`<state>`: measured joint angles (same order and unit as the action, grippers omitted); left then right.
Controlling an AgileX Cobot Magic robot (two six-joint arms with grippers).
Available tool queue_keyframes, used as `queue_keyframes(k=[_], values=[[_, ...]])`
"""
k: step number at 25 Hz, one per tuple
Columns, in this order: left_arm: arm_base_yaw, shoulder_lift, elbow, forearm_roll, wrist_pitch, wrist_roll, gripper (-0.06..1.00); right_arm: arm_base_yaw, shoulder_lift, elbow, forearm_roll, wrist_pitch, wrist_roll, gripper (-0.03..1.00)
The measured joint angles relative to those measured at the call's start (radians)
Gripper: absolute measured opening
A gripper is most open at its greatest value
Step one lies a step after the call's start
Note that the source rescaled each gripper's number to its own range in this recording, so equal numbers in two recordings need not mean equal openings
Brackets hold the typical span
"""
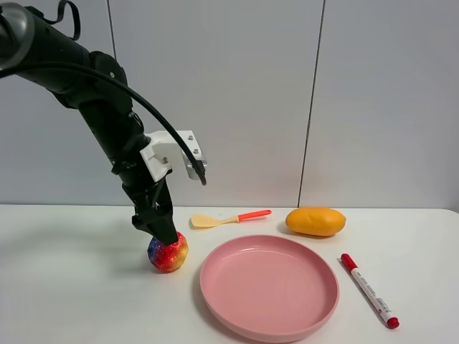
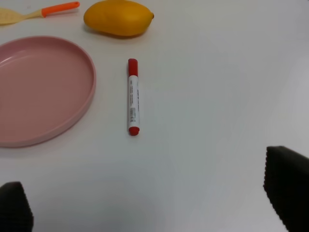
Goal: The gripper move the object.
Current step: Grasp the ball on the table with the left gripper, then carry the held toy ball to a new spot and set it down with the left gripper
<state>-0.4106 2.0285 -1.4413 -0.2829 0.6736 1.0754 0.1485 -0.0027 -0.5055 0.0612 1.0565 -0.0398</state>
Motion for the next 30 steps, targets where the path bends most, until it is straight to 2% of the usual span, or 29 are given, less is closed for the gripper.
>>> queue_keyframes(k=[16, 17, 18, 20, 21, 22, 27, 30], values=[[-0.023, 0.13, 0.0, 0.067, -0.049, 0.01, 0.99, 0.0, 0.0, 0.0, 0.0, 0.0, 0.0, 1.0], [-0.027, 0.131, 0.0, 0.073, -0.054, 0.01, 0.92, 0.0, 0.0, 0.0, 0.0, 0.0, 0.0, 1.0], [-0.028, 0.133, 0.0, 0.079, -0.059, 0.01, 0.78, 0.0, 0.0, 0.0, 0.0, 0.0, 0.0, 1.0], [-0.029, 0.137, -0.001, 0.089, -0.07, 0.01, 0.31, 0.0, 0.0, 0.0, 0.0, 0.0, 0.0, 1.0], [-0.029, 0.137, -0.002, 0.094, -0.077, 0.01, 0.03, 0.0, 0.0, 0.0, 0.0, 0.0, 0.0, 1.0], [-0.029, 0.137, -0.003, 0.095, -0.074, 0.01, 0.0, 0.0, 0.0, 0.0, 0.0, 0.0, 0.0, 1.0], [-0.05, 0.123, -0.004, 0.1, -0.033, 0.0, 0.03, 0.0, 0.0, 0.0, 0.0, 0.0, 0.0, 1.0], [-0.062, 0.076, -0.039, 0.103, 0.041, -0.073, 0.03, 0.0, 0.0, 0.0, 0.0, 0.0, 0.0, 1.0]])
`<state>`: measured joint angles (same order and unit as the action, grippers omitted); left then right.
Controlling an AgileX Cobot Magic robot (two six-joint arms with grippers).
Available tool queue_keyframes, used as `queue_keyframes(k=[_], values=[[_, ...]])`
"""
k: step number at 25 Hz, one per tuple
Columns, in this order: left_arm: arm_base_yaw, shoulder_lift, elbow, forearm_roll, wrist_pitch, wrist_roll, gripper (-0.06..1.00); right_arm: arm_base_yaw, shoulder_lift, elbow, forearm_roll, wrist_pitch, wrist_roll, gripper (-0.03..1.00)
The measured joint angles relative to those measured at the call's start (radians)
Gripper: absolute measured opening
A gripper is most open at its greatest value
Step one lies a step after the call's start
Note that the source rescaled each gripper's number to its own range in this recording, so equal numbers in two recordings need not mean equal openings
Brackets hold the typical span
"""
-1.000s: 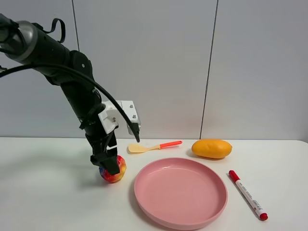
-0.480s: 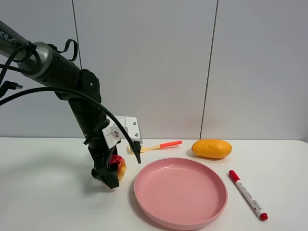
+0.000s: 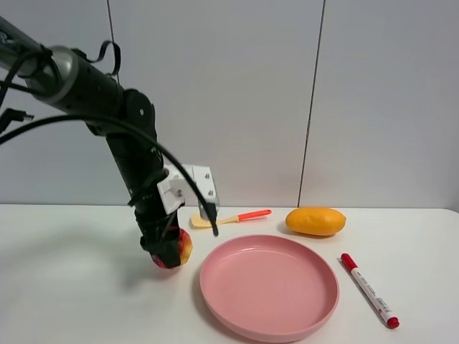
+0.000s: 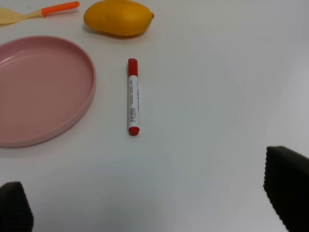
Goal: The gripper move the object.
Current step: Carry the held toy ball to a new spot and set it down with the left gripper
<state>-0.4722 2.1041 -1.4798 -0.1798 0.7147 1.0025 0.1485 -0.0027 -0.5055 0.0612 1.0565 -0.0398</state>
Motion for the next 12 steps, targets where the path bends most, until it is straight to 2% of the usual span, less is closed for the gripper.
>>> queue_keyframes(k=[3, 6, 9, 12], values=[[-0.01, -0.063, -0.098, 0.01, 0.073, -0.147, 0.03, 0.0, 0.0, 0.0, 0.0, 0.0, 0.0, 1.0], [-0.039, -0.11, -0.219, 0.059, 0.173, -0.278, 0.03, 0.0, 0.0, 0.0, 0.0, 0.0, 0.0, 1.0], [-0.079, -0.118, -0.355, 0.068, 0.276, -0.352, 0.03, 0.0, 0.0, 0.0, 0.0, 0.0, 0.0, 1.0], [-0.121, -0.109, -0.474, 0.069, 0.338, -0.382, 0.03, 0.0, 0.0, 0.0, 0.0, 0.0, 0.0, 1.0]])
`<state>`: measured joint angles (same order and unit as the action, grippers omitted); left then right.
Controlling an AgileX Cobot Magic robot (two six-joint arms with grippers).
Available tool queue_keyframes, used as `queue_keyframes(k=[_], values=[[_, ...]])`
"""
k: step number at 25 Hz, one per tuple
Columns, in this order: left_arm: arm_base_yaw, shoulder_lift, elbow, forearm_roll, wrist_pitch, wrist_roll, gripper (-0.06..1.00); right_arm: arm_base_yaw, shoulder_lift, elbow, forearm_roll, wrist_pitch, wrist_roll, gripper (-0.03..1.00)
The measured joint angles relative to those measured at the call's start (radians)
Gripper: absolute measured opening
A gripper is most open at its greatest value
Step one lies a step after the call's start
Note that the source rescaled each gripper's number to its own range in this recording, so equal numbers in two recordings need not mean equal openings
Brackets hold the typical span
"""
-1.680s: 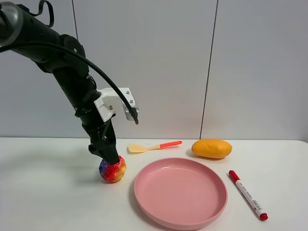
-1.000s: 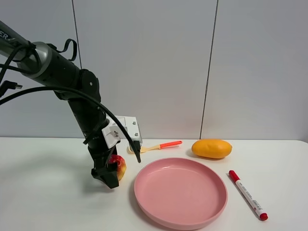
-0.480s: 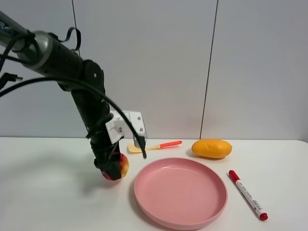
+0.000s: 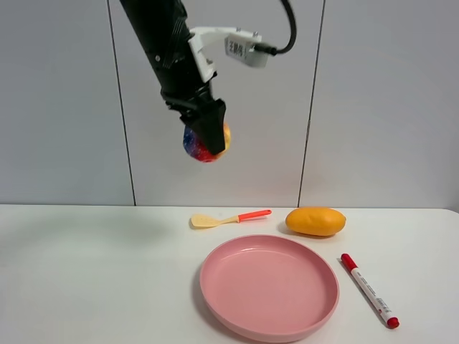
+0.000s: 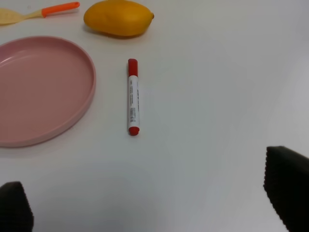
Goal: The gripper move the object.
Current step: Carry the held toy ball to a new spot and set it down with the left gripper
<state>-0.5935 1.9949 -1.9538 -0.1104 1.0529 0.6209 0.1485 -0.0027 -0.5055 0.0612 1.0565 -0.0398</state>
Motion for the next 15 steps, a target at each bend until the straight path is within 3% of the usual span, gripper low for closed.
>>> queue_keyframes(k=[8, 15], values=[[-0.112, 0.085, -0.138, 0.004, 0.02, -0.034, 0.03, 0.0, 0.0, 0.0, 0.0, 0.0, 0.0, 1.0], [-0.19, 0.202, -0.226, 0.004, -0.073, -0.065, 0.03, 0.0, 0.0, 0.0, 0.0, 0.0, 0.0, 1.0]])
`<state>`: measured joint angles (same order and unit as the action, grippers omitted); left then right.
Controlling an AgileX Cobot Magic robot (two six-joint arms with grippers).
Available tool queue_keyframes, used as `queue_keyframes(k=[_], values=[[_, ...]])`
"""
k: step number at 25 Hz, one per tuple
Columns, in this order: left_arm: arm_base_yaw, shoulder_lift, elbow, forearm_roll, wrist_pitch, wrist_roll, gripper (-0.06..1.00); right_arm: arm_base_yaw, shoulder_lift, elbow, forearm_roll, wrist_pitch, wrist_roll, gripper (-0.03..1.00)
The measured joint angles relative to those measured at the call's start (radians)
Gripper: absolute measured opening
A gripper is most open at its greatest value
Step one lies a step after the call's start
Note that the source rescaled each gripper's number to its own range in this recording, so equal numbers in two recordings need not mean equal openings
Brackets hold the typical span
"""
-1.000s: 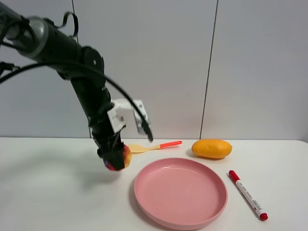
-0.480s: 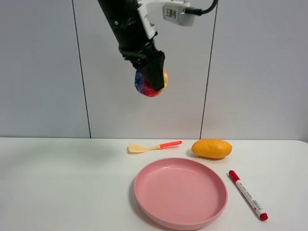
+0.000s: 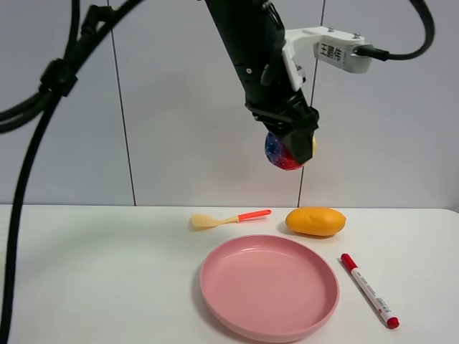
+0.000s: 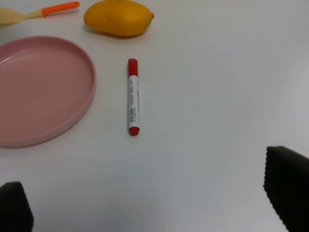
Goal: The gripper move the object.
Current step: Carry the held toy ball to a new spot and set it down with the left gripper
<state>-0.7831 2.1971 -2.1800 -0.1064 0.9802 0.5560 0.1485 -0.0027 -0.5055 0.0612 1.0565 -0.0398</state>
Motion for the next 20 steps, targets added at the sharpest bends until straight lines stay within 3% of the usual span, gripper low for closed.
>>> queue_keyframes(k=[13, 20], values=[[-0.065, 0.158, -0.064, -0.021, -0.226, -0.006, 0.03, 0.0, 0.0, 0.0, 0.0, 0.0, 0.0, 1.0], [-0.081, 0.22, -0.064, -0.174, -0.367, -0.005, 0.03, 0.0, 0.0, 0.0, 0.0, 0.0, 0.0, 1.0]])
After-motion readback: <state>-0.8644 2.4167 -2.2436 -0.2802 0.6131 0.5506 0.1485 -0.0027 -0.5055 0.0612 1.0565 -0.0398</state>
